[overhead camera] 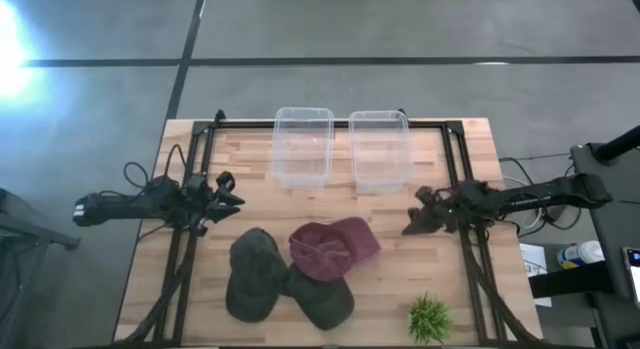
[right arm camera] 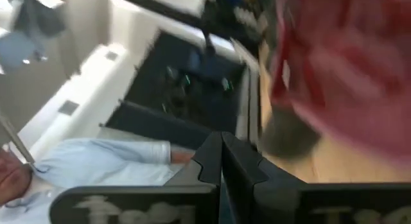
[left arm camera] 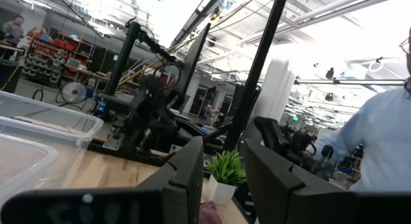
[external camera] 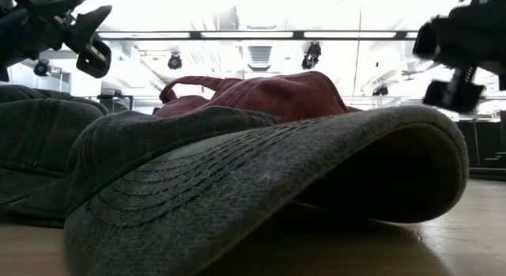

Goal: Pick & Place hat
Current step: Put the red cap into the right transparent bin

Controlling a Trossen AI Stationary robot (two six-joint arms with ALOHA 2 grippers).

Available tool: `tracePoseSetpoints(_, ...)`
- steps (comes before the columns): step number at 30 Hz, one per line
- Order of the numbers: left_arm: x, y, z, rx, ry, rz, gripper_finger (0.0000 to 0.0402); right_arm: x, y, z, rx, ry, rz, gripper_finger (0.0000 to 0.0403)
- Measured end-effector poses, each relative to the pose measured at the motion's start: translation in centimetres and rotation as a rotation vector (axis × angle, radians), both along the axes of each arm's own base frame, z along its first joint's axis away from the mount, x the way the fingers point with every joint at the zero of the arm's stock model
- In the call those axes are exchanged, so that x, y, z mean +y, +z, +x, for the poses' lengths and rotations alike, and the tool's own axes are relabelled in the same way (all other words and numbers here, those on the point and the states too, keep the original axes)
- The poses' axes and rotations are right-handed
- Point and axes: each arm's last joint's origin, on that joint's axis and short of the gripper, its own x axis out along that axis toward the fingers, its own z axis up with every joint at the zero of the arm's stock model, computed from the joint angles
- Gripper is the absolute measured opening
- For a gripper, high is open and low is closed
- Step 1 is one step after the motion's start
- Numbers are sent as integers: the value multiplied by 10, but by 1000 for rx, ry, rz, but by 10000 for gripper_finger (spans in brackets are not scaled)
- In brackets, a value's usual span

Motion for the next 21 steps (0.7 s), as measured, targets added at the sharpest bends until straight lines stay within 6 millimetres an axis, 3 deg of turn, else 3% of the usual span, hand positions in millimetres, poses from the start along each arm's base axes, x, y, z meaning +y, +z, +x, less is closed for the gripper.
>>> tracePoseSetpoints(7, 0, 0, 0, 0, 0, 0, 106, 2, -17, 8, 139, 45, 2, 19)
tracePoseSetpoints(10, 0, 0, 0, 0, 0, 0, 106, 4, -19, 13, 188, 71, -7, 54)
tracePoseSetpoints(13, 0, 0, 0, 0, 0, 0, 106, 9, -9, 24, 137, 108, -99, 102)
tracePoseSetpoints(17, 0, 0, 0, 0, 0, 0, 106, 20, 6, 46, 164, 202, -356, 151)
tracePoseSetpoints(21, 0, 0, 0, 0, 0, 0, 106, 33, 15, 62, 294, 329, -813, 165)
